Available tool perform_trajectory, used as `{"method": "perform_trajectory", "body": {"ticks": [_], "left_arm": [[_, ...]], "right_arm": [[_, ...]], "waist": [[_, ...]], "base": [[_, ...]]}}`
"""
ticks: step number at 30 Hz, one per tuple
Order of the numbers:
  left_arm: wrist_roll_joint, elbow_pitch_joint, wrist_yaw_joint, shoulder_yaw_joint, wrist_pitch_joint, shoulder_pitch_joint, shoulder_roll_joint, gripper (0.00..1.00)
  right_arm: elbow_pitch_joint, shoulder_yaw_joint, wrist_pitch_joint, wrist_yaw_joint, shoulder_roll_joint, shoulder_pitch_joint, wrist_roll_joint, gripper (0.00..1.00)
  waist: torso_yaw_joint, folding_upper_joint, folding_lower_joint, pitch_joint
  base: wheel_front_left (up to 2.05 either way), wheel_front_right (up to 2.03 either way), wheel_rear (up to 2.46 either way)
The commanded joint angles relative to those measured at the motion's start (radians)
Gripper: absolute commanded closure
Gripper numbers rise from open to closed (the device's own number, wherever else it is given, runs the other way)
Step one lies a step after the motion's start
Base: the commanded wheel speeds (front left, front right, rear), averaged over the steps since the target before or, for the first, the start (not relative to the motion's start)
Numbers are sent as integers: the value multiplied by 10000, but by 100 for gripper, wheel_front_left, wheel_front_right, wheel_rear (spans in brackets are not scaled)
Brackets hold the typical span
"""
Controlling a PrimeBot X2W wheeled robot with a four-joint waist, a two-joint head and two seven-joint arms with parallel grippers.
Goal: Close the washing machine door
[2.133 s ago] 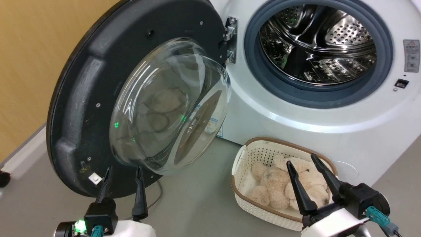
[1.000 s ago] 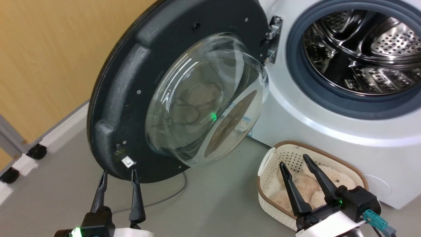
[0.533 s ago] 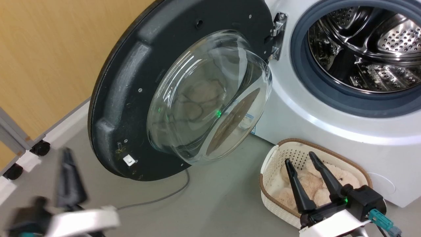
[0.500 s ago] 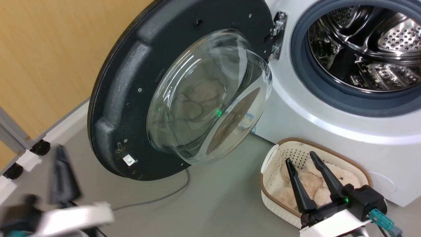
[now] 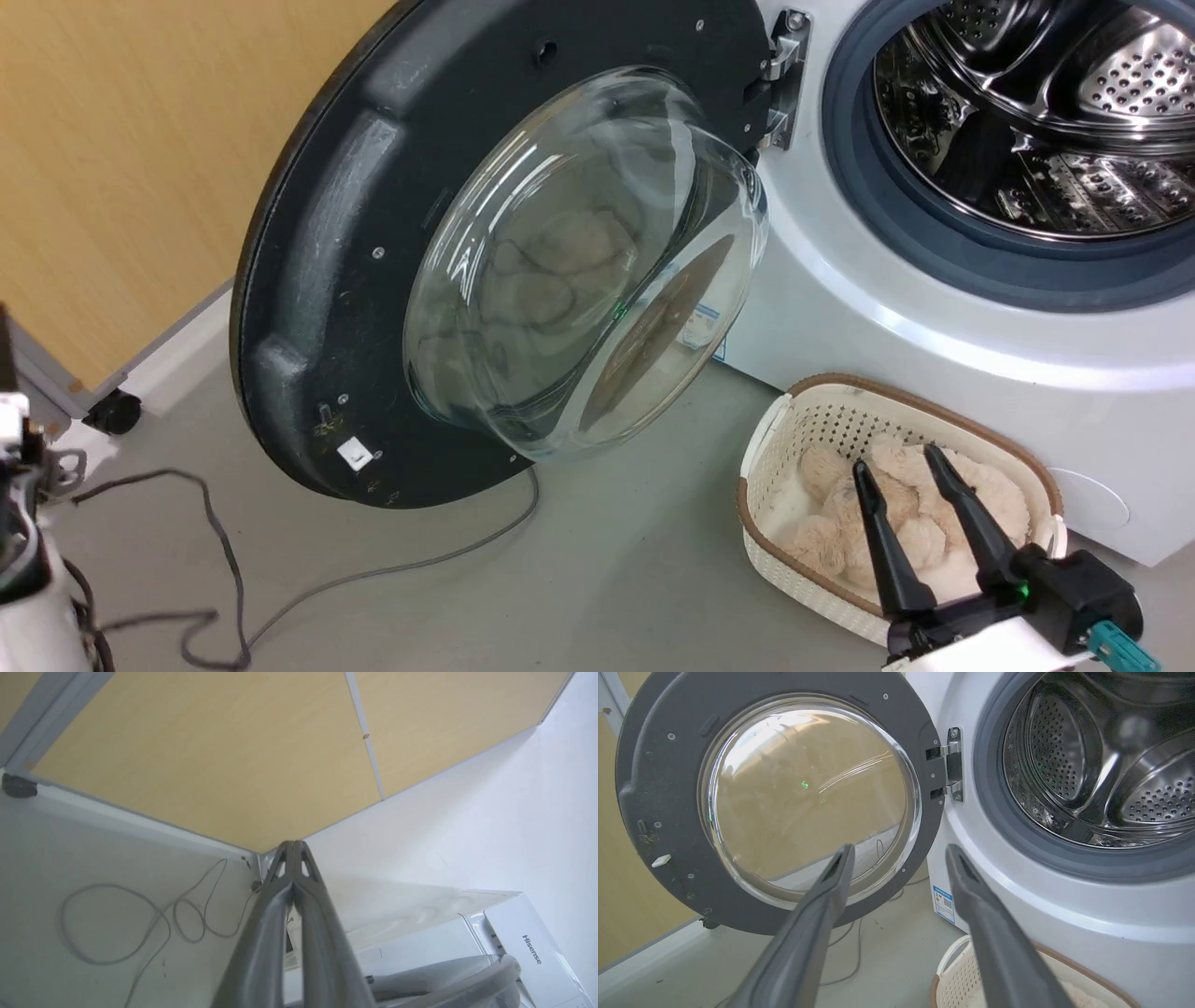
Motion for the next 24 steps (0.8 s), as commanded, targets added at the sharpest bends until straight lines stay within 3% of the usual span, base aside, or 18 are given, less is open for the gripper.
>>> {"method": "perform_trajectory", "body": {"ticks": [1,5,9,24], "left_arm": [[-542,470,156,131,649,-385,135,100],[-1795,1367,447,290,2299,-823,272,100],[-2620,1800,454,115,3736,-978,273,100],[-3486,1257,-348,-1176,6899,77,75,100]], "right_arm": [[-110,-110,-43,8,61,158,-105,0],[-237,-164,-2,8,89,214,-162,0],[-340,-217,54,8,73,210,-192,0],[-388,-242,133,8,109,133,-230,0]], "waist": [[-11,0,-1,11],[-106,0,-1,67],[-149,0,-1,128],[-433,0,-1,80]], "base": [[0,0,0],[0,0,0],[0,0,0],[0,0,0]]}}
